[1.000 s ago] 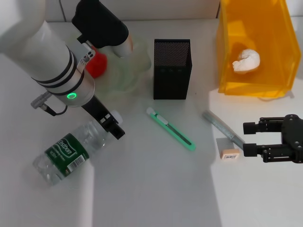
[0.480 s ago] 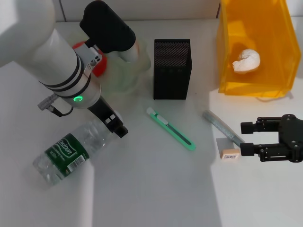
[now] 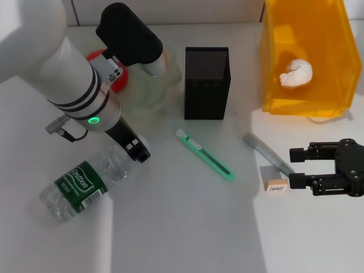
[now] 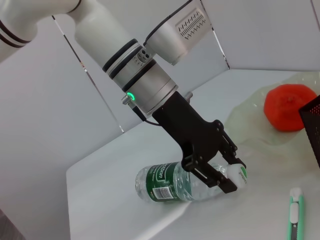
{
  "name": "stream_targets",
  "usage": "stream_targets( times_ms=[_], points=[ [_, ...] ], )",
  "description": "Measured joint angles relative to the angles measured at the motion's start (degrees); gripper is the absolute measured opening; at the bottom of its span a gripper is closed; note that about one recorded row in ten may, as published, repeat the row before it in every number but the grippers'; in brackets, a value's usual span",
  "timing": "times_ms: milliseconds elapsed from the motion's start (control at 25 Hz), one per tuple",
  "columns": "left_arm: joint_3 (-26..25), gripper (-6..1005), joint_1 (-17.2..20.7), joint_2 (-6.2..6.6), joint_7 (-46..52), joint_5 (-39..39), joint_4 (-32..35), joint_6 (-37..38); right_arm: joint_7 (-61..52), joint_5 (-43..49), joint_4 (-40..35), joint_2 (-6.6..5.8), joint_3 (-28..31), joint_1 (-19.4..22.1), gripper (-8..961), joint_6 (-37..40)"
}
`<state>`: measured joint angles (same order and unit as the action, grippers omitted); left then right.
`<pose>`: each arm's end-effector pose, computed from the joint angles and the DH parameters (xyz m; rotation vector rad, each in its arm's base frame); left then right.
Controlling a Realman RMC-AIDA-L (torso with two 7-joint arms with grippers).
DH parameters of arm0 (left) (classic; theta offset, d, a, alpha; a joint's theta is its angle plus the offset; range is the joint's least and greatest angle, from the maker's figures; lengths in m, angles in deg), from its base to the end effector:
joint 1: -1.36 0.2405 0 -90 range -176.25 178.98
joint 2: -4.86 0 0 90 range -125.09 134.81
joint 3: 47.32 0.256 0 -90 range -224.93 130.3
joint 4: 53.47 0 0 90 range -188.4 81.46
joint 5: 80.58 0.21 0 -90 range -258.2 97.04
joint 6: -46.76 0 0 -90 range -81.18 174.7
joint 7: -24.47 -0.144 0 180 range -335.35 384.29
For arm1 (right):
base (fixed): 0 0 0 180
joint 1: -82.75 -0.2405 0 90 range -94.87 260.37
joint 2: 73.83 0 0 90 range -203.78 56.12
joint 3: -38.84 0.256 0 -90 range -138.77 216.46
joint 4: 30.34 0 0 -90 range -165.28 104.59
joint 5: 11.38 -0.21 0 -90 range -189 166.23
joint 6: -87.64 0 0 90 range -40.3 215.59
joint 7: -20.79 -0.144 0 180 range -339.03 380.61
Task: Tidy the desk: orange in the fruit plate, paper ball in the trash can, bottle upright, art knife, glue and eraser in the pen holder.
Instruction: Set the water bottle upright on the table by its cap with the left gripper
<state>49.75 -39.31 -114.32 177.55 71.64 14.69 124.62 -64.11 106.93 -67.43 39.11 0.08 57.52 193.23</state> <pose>-0.1641 0.3616 -0.0601 -2.5923 -0.6788 0.6894 0.2930 0.2785 0.0381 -2.8938 0.8319 0.7202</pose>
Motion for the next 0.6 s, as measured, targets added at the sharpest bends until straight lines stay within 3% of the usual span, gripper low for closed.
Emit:
stream_targets(
  times_ms=[40, 160, 320, 400, 440, 560, 600],
  points=[
    [0.02, 465, 0.05, 0.0, -0.01, -0.04, 0.09, 0.03, 0.0, 0.0, 0.0, 0.0, 0.0, 0.03, 698, 0.01],
    [0.14, 452, 1.56, 0.01, -0.06, -0.17, 2.9, 0.23, 0.0, 0.0, 0.0, 0.0, 0.0, 0.1, 698, -0.01],
    [0.88, 448, 6.2, 0.21, -0.09, -0.44, 11.7, 0.64, 0.0, 0.0, 0.0, 0.0, 0.16, 0.21, 698, -0.06],
    [0.28, 448, 11.0, 0.32, -0.12, -0.44, 18.75, 0.71, 0.0, 0.0, 0.06, 0.0, 0.35, 0.27, 698, -0.21],
    [0.28, 448, 11.0, 0.32, -0.12, -0.44, 18.75, 0.71, 0.0, 0.0, 0.06, 0.0, 0.35, 0.27, 698, -0.21],
    [-0.68, 447, 16.82, 0.38, -0.49, -0.82, 24.9, -0.6, 0.02, 0.0, 0.96, 0.01, 0.42, 0.26, 698, -0.86],
    [-1.57, 447, 21.53, 0.49, -1.17, -2.82, 29.47, -2.92, 0.05, 0.0, 1.62, -0.09, 0.44, 0.09, 698, -1.2]
  ],
)
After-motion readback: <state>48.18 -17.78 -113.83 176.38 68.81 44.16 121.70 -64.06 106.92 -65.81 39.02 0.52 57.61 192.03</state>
